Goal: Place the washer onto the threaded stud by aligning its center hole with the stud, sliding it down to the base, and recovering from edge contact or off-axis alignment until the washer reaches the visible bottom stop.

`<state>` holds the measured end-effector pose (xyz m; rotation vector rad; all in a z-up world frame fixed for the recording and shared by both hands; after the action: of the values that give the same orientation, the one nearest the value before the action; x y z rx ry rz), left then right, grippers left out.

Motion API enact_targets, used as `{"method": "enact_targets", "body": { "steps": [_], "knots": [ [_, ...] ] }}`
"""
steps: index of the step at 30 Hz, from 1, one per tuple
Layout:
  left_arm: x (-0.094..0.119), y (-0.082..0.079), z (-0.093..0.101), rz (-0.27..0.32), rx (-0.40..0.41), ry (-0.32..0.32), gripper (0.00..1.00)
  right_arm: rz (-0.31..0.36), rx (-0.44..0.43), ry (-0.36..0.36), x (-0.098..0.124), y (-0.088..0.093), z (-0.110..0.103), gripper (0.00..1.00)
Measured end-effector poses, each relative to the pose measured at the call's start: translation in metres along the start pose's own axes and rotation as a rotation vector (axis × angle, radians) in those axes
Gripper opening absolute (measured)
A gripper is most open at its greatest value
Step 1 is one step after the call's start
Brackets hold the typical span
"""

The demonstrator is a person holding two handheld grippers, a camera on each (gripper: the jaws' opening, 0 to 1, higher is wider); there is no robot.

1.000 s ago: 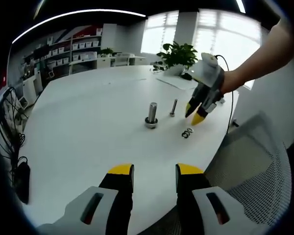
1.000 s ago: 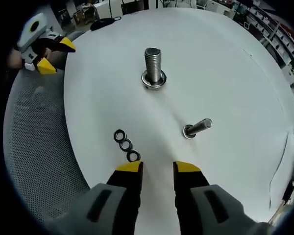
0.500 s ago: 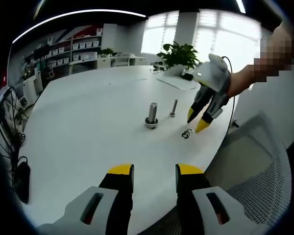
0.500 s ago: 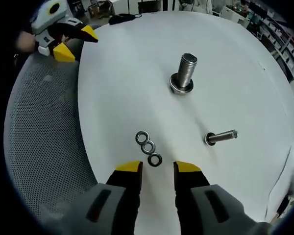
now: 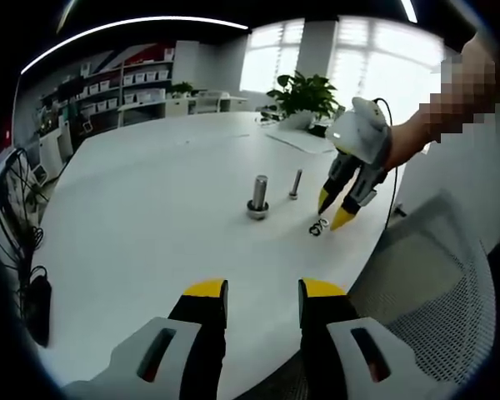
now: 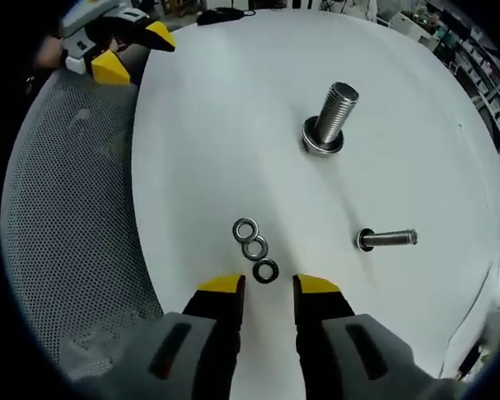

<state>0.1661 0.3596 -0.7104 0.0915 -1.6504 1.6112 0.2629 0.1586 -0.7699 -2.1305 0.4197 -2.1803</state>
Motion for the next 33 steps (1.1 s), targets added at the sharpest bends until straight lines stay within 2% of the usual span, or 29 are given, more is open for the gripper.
{"method": "enact_targets", "body": {
  "steps": [9, 13, 17, 22, 27, 33],
  "knots": [
    [0.0000, -0.0010, 0.0008, 0.001, -0.003, 0.001, 0.32, -0.010, 0.049, -0.006, -0.0015, -0.0019, -0.0028, 0.24],
    [-0.0004, -0.0008, 0.0007, 0.002, -0.005, 0.002, 0.32, -0.035, -0.011, 0.008, -0.0017, -0.0043, -0.0029, 0.23],
    [-0.0008, -0.0007, 0.0009, 0.002, -0.006, 0.002, 0.32, -0.048, 0.009, 0.005, -0.0026, -0.0042, -0.0031, 0.22],
    [-0.0012, 0.0000, 0.0007, 0.000, -0.006, 0.001, 0.32, -0.042, -0.026, 0.010, -0.0031, -0.0050, 0.0003, 0.18],
    [-0.0012, -0.0001, 0.0014, -0.001, -0.007, 0.004, 0.32, -0.087, 0.030, -0.005, -0.0040, -0.0073, -0.0005, 0.17],
    [-0.0009, -0.0002, 0.0008, 0.000, -0.005, 0.002, 0.32, -0.104, 0.036, -0.009, -0.0044, -0.0073, 0.0006, 0.16]
  ]
}}
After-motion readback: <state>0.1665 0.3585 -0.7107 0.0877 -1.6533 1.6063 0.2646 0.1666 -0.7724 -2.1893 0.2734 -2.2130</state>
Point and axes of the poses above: the point that each gripper's makers call its tool centre point, and the gripper's own axes: x roughly backward along the fingers, z roughly to its right, y roughly out of its underside, the point moved 3 cm from there along x, roughly backward along the fingers, and after that the axes turned 1 degree about -x, right-handed, at the moved point
